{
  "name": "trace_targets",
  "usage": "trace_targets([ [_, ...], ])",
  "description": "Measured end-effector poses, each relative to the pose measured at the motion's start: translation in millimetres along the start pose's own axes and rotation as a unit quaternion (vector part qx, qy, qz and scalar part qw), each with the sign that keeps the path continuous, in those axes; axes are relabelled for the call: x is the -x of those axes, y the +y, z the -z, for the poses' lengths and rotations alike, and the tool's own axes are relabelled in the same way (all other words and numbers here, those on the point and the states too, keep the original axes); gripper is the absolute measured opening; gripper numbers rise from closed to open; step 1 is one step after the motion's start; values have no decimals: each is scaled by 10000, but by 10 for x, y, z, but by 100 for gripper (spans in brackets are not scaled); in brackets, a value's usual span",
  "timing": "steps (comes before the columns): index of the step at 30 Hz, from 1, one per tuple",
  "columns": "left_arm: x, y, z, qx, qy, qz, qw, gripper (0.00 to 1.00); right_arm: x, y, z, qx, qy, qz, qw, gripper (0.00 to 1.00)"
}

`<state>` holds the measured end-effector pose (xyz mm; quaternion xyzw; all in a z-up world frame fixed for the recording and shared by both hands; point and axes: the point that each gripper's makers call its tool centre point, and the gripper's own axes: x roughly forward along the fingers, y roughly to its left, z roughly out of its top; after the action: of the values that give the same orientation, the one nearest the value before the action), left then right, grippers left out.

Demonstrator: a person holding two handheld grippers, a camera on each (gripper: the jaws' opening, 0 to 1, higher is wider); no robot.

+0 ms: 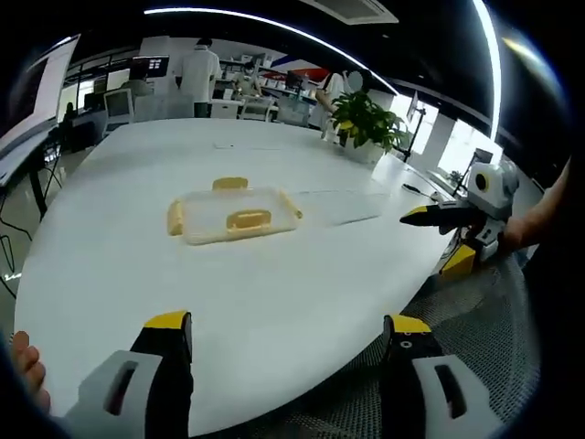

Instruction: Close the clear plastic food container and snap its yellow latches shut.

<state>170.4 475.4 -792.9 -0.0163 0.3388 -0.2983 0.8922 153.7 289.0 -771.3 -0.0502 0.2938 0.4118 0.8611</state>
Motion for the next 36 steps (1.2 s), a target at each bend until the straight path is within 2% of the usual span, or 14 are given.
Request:
trace_targets([
  [3, -11, -26, 42, -61, 140, 43, 9999, 82, -7, 6, 21, 18, 54, -24, 10000, 78],
  [6, 7, -50, -4, -50, -3, 119, 9999, 80, 30, -13, -33, 52, -87, 42, 9999, 78],
  [8, 12, -40, -14, -39, 3, 103, 9999, 81, 41, -28, -69, 0, -104, 39, 9999, 79],
  [9, 9, -34, -16, -54, 13, 91, 9999, 81, 58, -20, -97, -50, -55, 0, 10000, 75],
  [11, 25, -29, -43, -116, 16, 57, 9999, 83, 88, 29, -181, 72, -168, -117, 9998, 69],
  [12, 30, -20, -77, -163, -90, 40, 9998, 85, 103, 43, -226, 195, -305, -147, 9992, 68],
  [15, 32, -9, -86, -83, -100, 47, 9999, 88, 97, -3, -215, 13, -202, -100, 9997, 71],
  [18, 35, -16, -79, -78, -71, 79, 9999, 90, 106, -57, -208, -74, -231, -90, 9997, 74],
  [21, 34, -48, -133, -64, -181, 175, 9997, 99, 102, -22, -251, -257, -309, -258, 9989, 78],
  [25, 43, -34, -152, -58, -120, 253, 9996, 98, 98, -3, -305, -202, -375, -383, 9984, 82],
  [29, 21, -54, -227, -49, -225, 321, 9992, 98, 97, -45, -389, -117, -467, -381, 9981, 84],
  [30, 6, -67, -278, -88, -336, 344, 9988, 98, 96, -61, -407, -149, -505, -373, 9979, 84],
  [33, 1, -39, -339, -107, -374, 240, 9990, 98, 99, -114, -455, -187, -636, -278, 9974, 84],
  [36, 4, -17, -384, -61, -470, 252, 9986, 98, 100, -127, -514, 7, -758, -260, 9968, 81],
])
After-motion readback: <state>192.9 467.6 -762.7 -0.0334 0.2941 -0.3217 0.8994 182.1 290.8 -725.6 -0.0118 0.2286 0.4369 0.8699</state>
